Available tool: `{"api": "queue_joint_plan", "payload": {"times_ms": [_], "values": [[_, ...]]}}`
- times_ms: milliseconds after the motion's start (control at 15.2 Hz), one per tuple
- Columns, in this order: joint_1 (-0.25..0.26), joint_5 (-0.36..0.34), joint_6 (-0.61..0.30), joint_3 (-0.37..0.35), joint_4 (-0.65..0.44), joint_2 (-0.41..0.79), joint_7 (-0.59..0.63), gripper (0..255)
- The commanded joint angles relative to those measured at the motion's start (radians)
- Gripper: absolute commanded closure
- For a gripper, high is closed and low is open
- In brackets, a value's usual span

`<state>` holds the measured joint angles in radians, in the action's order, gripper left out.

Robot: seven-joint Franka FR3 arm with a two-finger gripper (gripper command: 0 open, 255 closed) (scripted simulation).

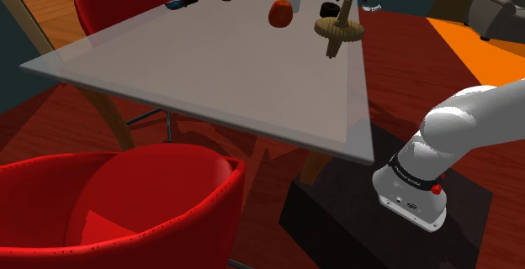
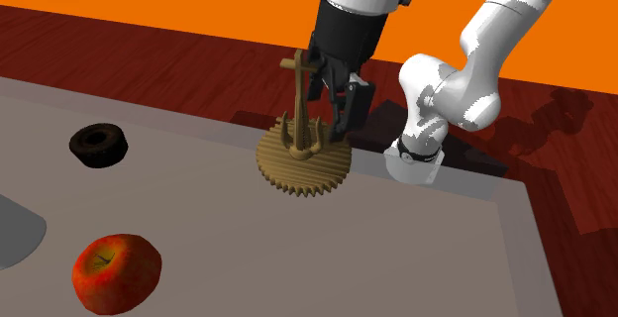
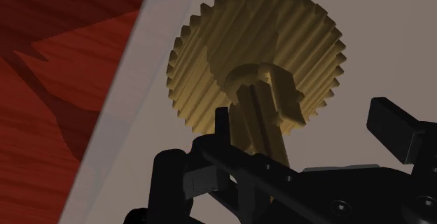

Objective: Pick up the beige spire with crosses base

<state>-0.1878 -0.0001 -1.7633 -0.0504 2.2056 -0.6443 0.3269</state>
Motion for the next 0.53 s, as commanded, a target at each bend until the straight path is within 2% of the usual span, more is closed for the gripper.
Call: {"api": "queue_joint_plan", "payload": {"times_ms": [0,132,198,462], "values": [[0.0,0.0,-0.033,0.0,0.043,-0.011,0.001,0],[0.0,0.0,-0.033,0.0,0.043,-0.011,0.001,0],[0.0,0.0,-0.032,0.0,0.043,-0.012,0.0,255],[0.0,0.0,-0.032,0.001,0.043,-0.011,0.0,255]]}}
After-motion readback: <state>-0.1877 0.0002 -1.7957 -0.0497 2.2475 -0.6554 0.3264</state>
